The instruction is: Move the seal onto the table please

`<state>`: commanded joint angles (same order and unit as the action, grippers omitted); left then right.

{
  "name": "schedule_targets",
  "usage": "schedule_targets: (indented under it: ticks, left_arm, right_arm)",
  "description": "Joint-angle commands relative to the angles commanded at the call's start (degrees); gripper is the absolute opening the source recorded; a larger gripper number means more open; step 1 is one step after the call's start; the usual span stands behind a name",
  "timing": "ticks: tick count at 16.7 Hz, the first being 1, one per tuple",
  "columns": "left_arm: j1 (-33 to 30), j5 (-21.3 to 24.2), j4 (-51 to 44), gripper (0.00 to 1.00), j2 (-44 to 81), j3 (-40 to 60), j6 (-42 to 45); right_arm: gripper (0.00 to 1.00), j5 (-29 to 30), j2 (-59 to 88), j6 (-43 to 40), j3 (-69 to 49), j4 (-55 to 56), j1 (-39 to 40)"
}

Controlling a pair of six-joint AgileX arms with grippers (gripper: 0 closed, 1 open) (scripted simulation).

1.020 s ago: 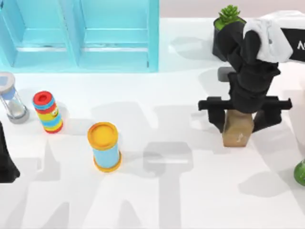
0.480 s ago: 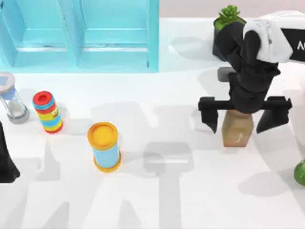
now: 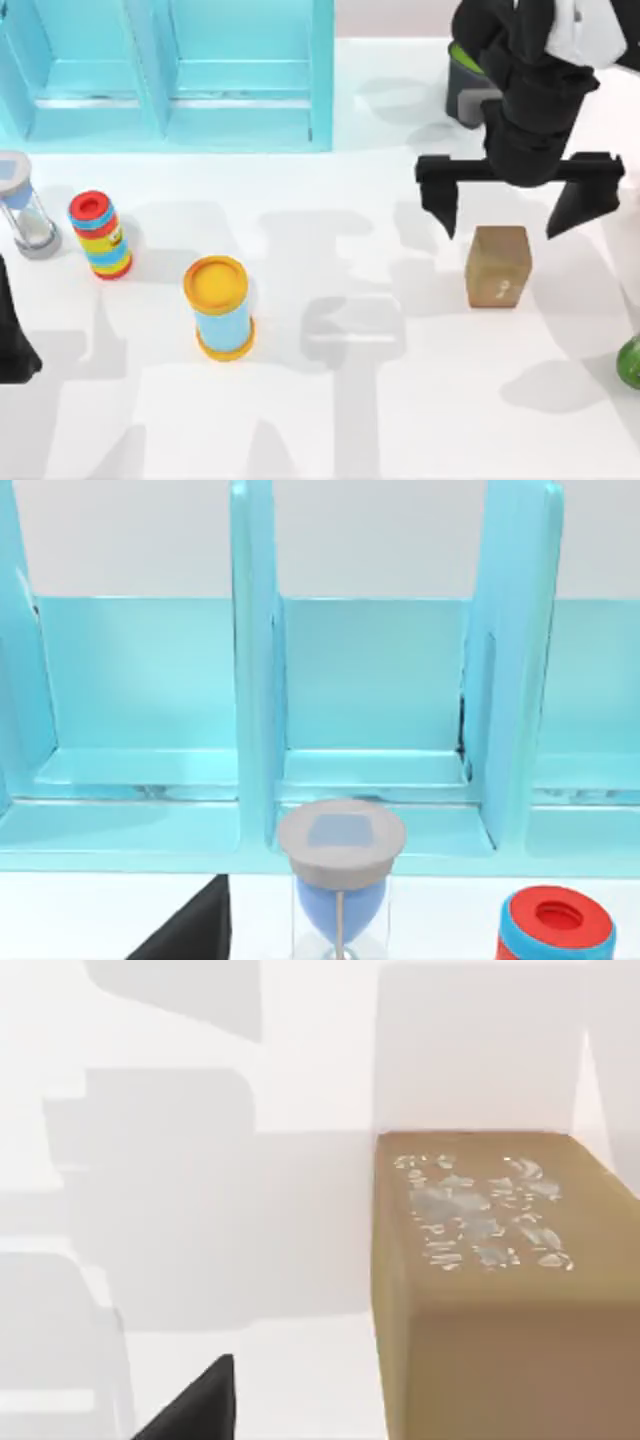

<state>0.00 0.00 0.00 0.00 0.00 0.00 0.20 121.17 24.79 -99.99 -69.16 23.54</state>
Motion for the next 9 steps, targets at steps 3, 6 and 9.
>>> schedule_targets:
  ticks: [3, 6, 9]
  left_arm:
    - [0.0, 0.0, 0.0, 1.00, 0.0, 0.0, 0.0]
    - [0.0, 0.0, 0.0, 1.00, 0.0, 0.0, 0.0]
    - [0.0, 0.0, 0.0, 1.00, 0.0, 0.0, 0.0]
  right_arm:
    - [1.00, 0.0, -0.9, -0.1, -9.8, -11.3, -0.1]
    - [1.00, 0.0, -1.9, -0.3, -16.4, -18.2, -0.3]
    - [1.00, 0.0, -2.3, -0.3, -17.9, -19.7, -0.3]
